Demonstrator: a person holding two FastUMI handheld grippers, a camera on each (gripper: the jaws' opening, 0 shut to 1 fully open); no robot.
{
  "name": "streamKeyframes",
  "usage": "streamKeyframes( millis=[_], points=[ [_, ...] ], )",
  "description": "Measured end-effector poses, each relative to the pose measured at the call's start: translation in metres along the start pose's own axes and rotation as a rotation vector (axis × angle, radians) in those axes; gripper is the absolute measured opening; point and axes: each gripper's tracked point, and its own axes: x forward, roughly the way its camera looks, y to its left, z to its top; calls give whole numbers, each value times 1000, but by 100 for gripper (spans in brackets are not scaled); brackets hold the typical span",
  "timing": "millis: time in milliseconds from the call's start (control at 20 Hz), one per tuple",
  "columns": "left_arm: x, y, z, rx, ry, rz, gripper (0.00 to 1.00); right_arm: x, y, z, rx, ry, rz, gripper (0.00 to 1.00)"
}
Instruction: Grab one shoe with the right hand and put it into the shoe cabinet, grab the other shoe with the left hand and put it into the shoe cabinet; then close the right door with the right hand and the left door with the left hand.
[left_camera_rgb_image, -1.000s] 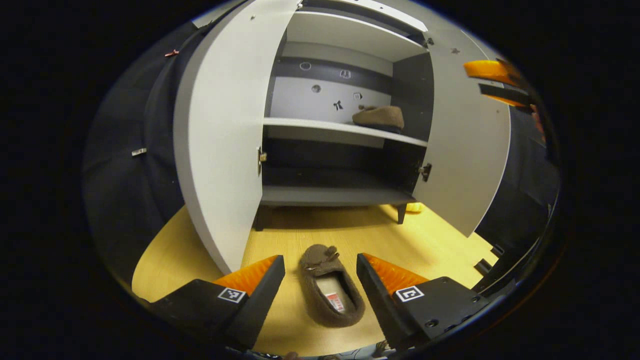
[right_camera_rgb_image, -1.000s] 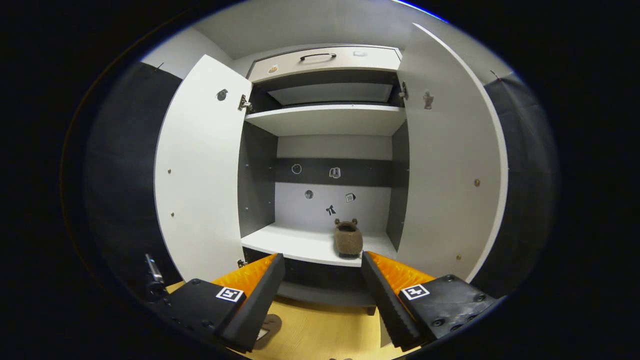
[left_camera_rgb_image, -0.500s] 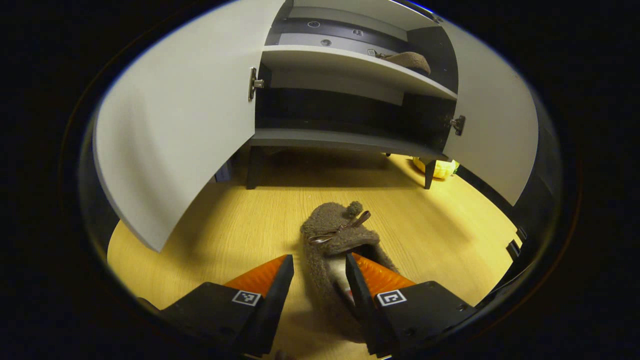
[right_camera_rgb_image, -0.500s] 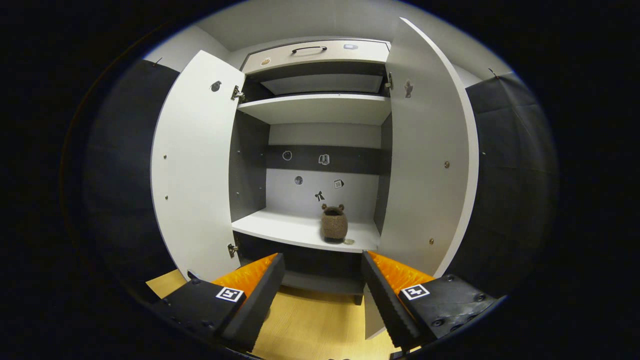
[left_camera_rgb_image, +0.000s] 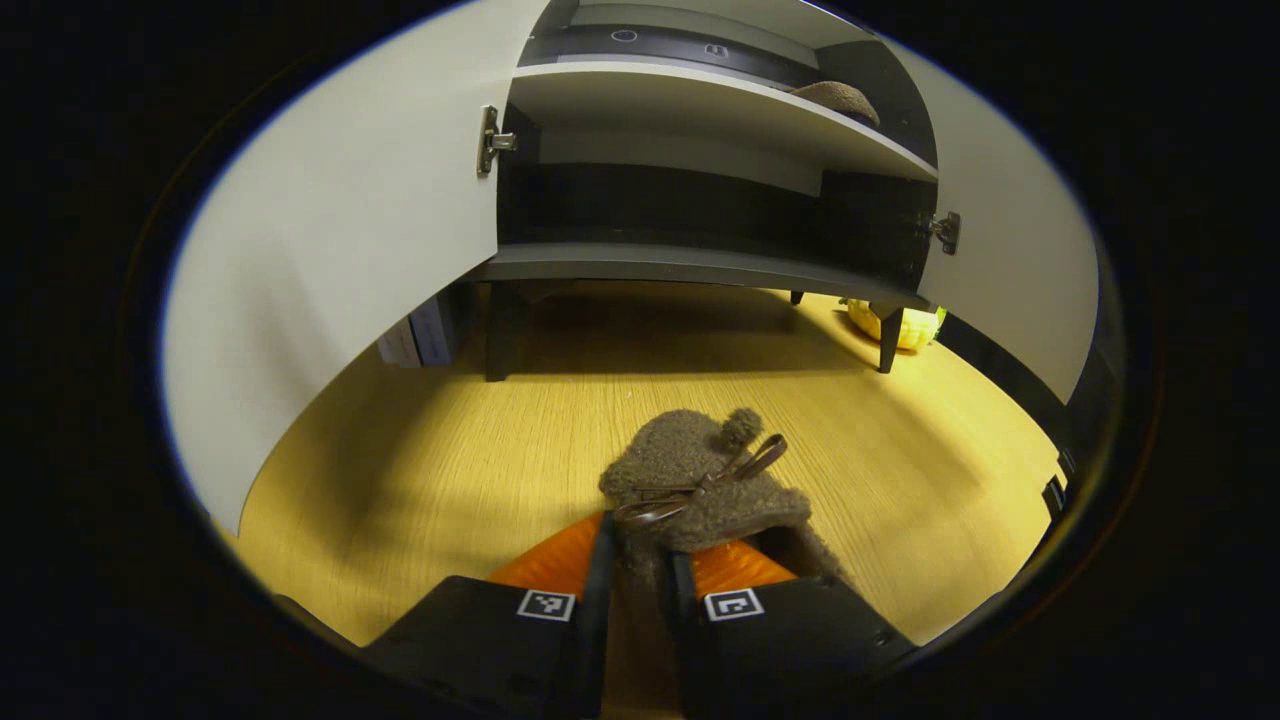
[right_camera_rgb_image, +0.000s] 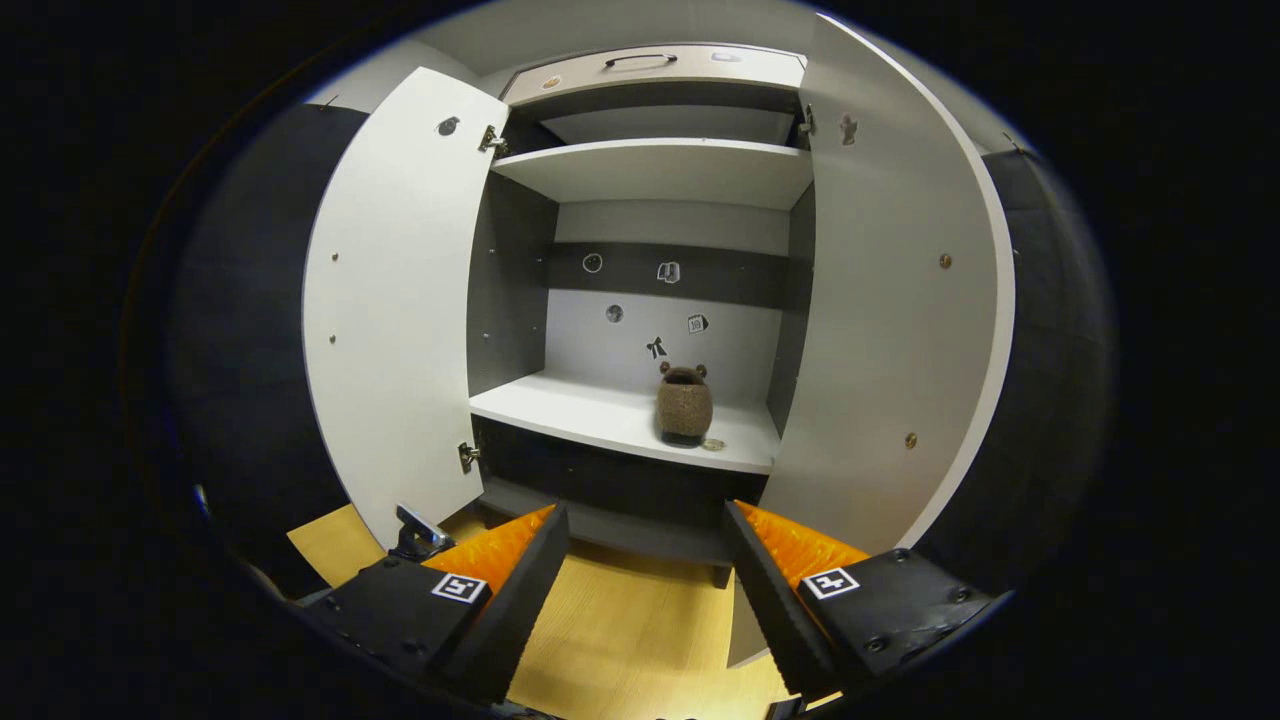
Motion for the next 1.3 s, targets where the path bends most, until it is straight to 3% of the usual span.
streamKeyframes(
  millis=[300,600,800,1000,1300],
  points=[
    [3,6,0,34,9,10,8,5,-2,-4,22,13,4,98],
    [-38,0,11,69,30,-7,5,0,0,-4,22,21,24,98],
    [-113,-11,65,110,-25,-38,5,-2,5,-1,53,11,56,98],
    [-182,-14,149,100,-85,-43,5,-4,17,3,93,-13,132,99],
    [-217,-11,283,94,-174,10,5,-16,15,-11,158,17,180,99]
  ],
)
